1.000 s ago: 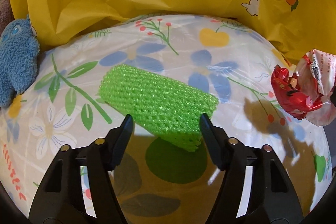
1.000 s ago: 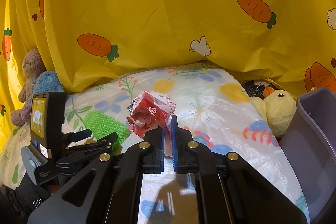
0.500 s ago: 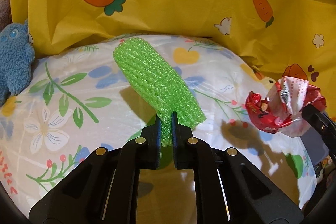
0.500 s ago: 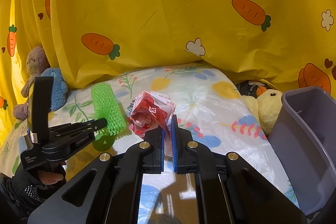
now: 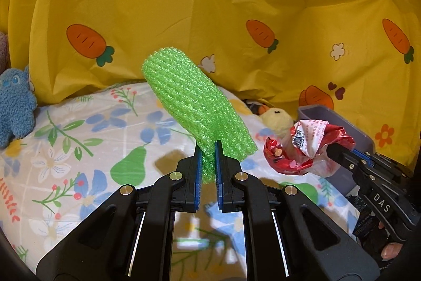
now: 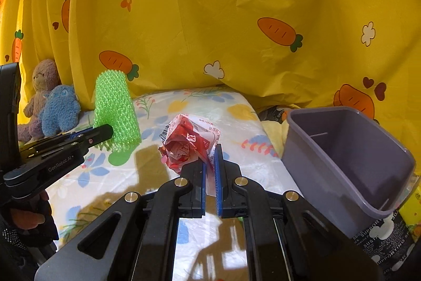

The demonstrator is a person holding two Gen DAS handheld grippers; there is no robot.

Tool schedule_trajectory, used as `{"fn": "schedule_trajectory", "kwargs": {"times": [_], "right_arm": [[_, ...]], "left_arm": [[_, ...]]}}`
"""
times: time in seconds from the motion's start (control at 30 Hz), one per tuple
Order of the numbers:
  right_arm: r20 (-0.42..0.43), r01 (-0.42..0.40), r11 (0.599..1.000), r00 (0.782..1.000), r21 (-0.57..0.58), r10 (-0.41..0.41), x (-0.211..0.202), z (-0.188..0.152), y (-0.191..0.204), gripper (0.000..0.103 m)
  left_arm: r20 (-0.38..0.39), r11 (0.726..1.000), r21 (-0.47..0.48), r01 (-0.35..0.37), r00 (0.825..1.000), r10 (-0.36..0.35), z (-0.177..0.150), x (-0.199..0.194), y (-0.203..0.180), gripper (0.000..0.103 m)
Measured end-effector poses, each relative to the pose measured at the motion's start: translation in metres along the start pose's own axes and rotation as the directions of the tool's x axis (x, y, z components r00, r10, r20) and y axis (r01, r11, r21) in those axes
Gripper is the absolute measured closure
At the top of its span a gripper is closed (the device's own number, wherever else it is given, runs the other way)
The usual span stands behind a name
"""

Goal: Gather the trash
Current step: 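Carry the green mesh sleeve and snack packet over the grey bin with both grippers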

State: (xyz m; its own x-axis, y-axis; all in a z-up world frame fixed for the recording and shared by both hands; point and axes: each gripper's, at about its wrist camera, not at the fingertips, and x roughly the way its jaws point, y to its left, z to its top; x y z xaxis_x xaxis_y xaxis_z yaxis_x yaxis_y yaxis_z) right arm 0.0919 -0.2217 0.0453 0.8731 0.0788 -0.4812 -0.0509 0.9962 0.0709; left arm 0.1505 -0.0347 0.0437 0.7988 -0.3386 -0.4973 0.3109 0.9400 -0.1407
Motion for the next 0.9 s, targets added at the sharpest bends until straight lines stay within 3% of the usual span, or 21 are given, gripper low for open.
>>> {"fn": "schedule_trajectory", "kwargs": {"times": [0.23, 0.4, 0.57, 0.9], "right_arm": [[0.068, 0.131, 0.991, 0.989, -0.004, -0.131, -0.038, -0.002, -0.028, 0.096], [0.092, 0.243, 0.969, 0.965, 0.048, -0.247, -0.053, 0.002, -0.066, 0.096], [0.094, 0.358, 0.928, 0.925, 0.098, -0.367, -0.059, 0.005, -0.107, 0.096], [0.045, 0.423, 0.890, 0.899, 0.168, -0.436, -0.054, 0.004, -0.156, 0.096]], "left_arm": [[0.006, 0.992, 0.066, 0.103, 0.995, -0.104, 0.005, -0.005, -0.066, 0.095], [0.005, 0.977, 0.116, 0.180, 0.983, -0.181, 0.017, 0.002, -0.120, 0.095], [-0.013, 0.957, 0.157, 0.245, 0.969, -0.246, 0.028, 0.016, -0.167, 0.094], [-0.082, 0.934, 0.199, 0.296, 0.955, -0.285, 0.033, 0.058, -0.218, 0.094]]}}
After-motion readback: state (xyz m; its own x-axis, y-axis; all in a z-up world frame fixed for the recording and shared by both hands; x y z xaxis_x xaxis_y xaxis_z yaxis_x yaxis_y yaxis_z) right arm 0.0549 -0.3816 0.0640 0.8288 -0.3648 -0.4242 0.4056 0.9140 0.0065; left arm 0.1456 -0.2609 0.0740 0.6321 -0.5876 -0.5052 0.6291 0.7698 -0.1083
